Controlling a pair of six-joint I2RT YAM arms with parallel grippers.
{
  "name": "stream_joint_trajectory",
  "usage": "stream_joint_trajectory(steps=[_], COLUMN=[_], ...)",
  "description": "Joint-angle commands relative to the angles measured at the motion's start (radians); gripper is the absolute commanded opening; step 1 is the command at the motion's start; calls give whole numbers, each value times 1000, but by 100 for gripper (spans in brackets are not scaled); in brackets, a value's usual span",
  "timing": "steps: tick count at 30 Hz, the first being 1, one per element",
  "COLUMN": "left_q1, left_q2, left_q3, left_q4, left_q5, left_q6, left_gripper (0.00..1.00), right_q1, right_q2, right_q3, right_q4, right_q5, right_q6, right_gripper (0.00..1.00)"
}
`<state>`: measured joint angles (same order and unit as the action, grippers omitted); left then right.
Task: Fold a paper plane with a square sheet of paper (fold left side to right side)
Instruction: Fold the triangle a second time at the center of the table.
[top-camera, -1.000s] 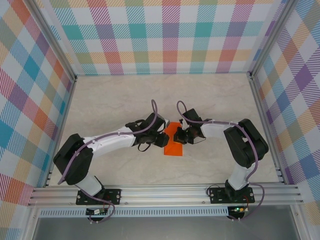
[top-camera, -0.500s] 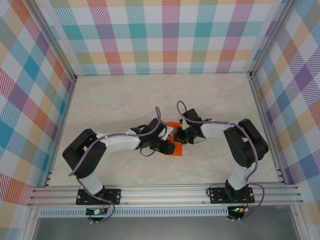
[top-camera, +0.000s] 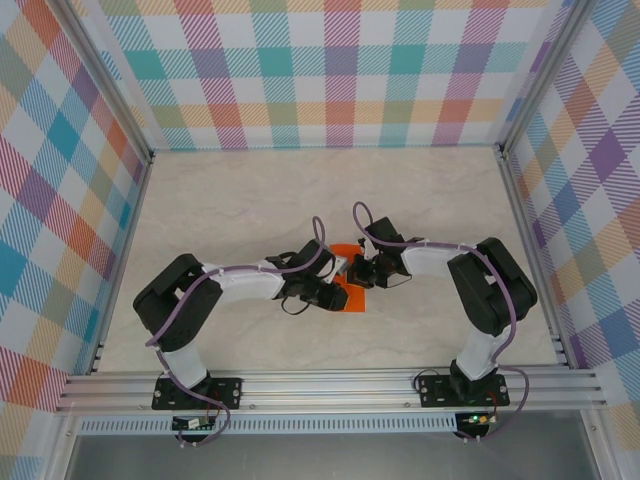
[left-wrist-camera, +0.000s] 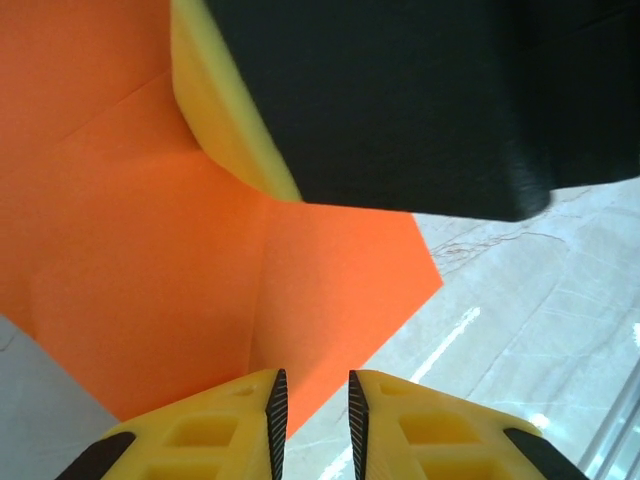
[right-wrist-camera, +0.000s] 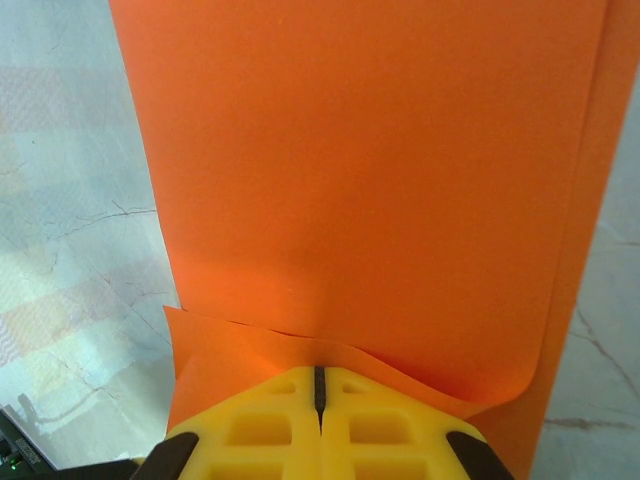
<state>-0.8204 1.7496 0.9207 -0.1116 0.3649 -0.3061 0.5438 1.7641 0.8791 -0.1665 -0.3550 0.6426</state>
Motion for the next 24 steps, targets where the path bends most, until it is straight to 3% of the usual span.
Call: stream_joint_trajectory(steps=[1,18,24], left_q1=[6,23,43], left_q2=[14,9,-16], left_q3=[-19,-89,-137], left_q4=[10,61,73], left_q5=[-23,-16,8], left_q6=[2,-26,-61], left_gripper=[25,14,3], right_q1=[4,2,-35], right_q2=[21,13,-41], right_q3=[-18,-18,-38], right_q4=[-121,-124,-53], right_q5=[67,58,-48], right_q6=[-21,-30,-32], right_gripper=[4,4,4])
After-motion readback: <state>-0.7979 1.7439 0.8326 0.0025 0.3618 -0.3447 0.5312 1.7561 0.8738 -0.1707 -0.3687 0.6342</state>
